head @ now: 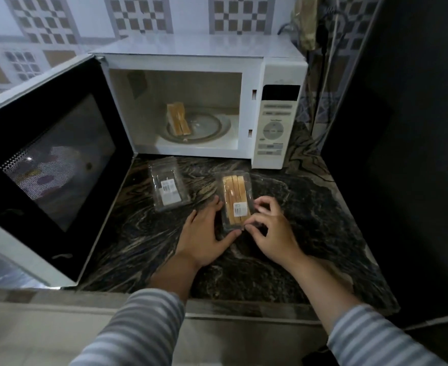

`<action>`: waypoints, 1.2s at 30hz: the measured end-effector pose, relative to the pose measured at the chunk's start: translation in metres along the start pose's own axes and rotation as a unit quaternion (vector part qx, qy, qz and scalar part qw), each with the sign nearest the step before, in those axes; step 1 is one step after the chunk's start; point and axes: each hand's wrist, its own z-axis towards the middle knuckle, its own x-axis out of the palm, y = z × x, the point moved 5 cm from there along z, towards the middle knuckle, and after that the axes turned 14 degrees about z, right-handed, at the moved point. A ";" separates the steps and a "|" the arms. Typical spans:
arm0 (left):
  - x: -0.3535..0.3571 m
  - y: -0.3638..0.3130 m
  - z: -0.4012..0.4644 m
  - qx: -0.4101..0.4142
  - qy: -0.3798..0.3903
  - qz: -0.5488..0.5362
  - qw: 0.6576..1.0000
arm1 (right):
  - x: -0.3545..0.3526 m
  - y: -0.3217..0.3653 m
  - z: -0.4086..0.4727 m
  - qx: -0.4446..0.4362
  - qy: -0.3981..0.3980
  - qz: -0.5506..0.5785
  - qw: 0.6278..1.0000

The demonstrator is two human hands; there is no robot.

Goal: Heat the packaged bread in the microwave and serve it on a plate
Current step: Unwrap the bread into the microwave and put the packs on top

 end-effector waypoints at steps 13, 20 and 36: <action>-0.002 -0.003 0.001 0.006 0.035 0.019 0.999 | 0.004 0.013 -0.006 -0.111 -0.062 -0.033 0.991; -0.027 -0.013 0.005 0.034 -0.068 -0.144 0.987 | -0.010 0.016 -0.015 -0.049 -0.196 0.070 0.977; -0.043 -0.001 0.038 0.212 0.045 0.069 0.974 | -0.002 0.011 0.017 0.217 -0.226 0.215 0.925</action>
